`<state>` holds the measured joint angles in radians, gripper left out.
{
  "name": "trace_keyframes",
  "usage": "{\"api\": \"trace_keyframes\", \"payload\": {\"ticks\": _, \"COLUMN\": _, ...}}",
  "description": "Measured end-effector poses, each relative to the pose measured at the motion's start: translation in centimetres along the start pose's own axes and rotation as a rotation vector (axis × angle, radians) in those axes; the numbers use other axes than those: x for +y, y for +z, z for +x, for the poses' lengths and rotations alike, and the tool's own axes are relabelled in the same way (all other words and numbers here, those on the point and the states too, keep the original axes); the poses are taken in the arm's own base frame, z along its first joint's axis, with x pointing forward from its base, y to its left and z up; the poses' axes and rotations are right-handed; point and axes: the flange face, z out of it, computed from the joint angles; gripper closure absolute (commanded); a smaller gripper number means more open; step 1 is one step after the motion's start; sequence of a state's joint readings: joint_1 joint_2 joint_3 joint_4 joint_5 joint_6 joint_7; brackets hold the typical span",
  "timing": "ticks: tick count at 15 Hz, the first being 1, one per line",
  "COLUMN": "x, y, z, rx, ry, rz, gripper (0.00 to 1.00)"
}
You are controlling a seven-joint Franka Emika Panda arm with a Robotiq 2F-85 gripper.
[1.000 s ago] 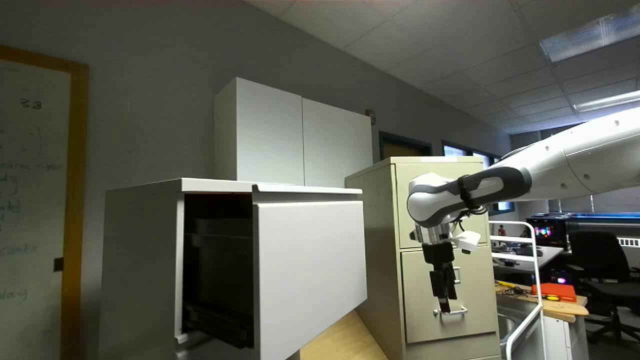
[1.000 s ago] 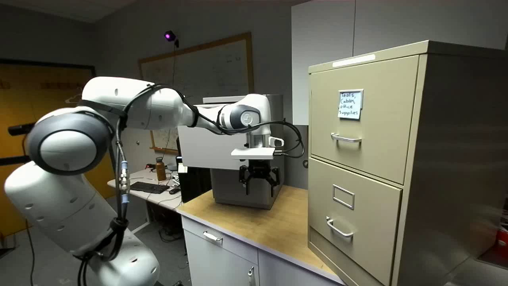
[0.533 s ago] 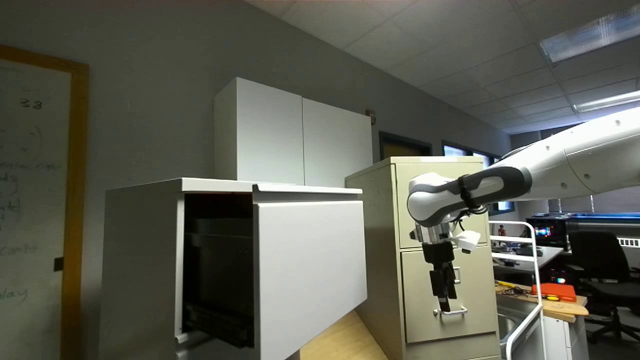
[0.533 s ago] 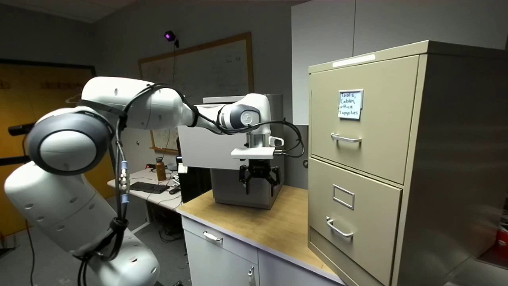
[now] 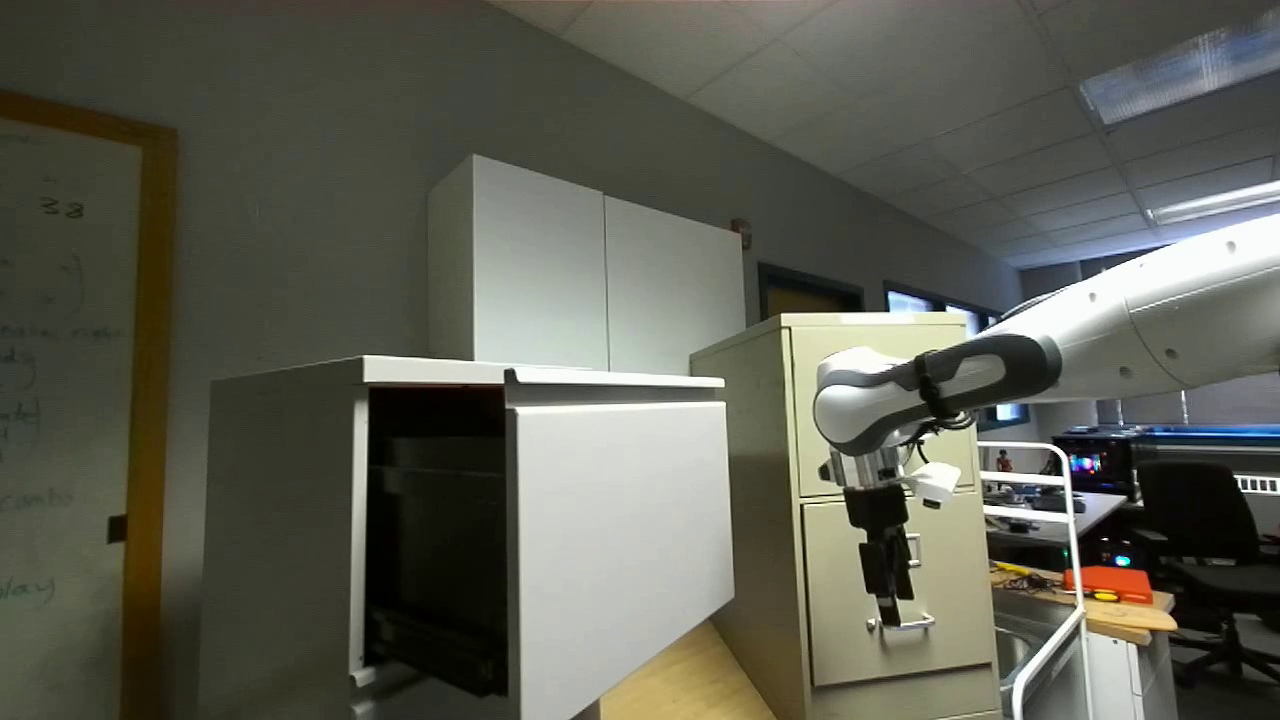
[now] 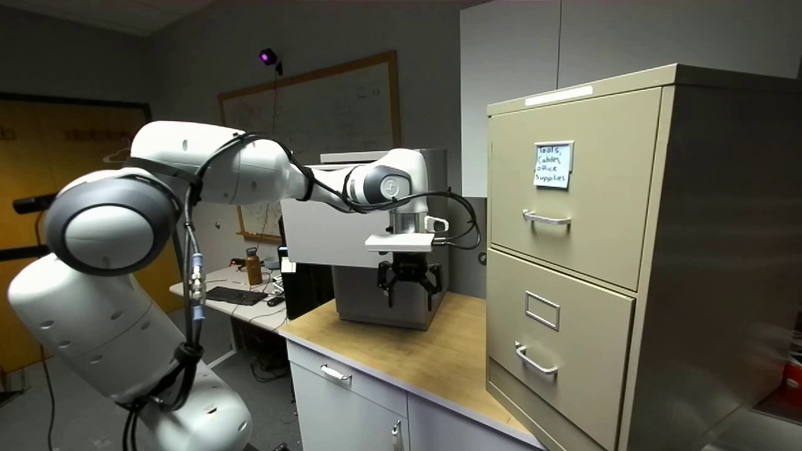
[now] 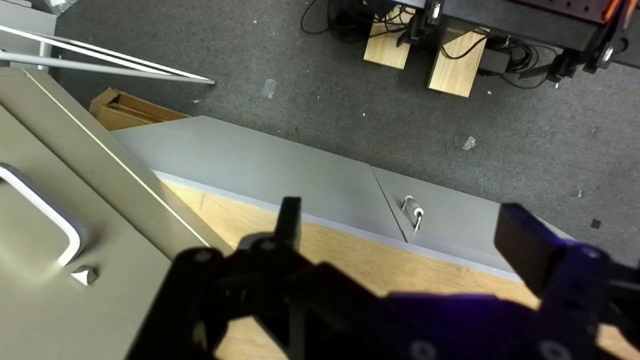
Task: Close the upper drawer
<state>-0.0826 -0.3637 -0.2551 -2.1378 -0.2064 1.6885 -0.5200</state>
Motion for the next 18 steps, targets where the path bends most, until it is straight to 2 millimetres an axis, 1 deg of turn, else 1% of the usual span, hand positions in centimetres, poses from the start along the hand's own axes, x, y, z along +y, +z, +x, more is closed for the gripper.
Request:
{"api": "trace_keyframes", "payload": {"ticks": 4, "x": -0.3, "y": -0.1, "z": 0.4, "rx": 0.006, "ry": -0.009, "rz": -0.007, "gripper": 0.00}}
{"api": "trace_keyframes", "payload": {"ticks": 7, "x": -1.5, "y": -1.0, "z": 1.3, "rx": 0.034, "ry": -0.038, "rz": -0.033, "gripper": 0.00}}
{"api": "trace_keyframes", "payload": {"ticks": 8, "x": -2.1, "y": -1.5, "z": 1.7, "rx": 0.050, "ry": -0.052, "rz": -0.045, "gripper": 0.25}}
{"api": "trace_keyframes", "payload": {"ticks": 9, "x": -2.9, "y": -2.2, "z": 2.1, "rx": 0.071, "ry": -0.069, "rz": -0.057, "gripper": 0.25}}
{"api": "trace_keyframes", "payload": {"ticks": 13, "x": -6.6, "y": -6.3, "z": 3.3, "rx": 0.225, "ry": -0.138, "rz": -0.097, "gripper": 0.57}}
{"api": "trace_keyframes", "payload": {"ticks": 18, "x": -10.6, "y": -11.4, "z": 3.1, "rx": 0.444, "ry": -0.212, "rz": -0.081, "gripper": 0.94}}
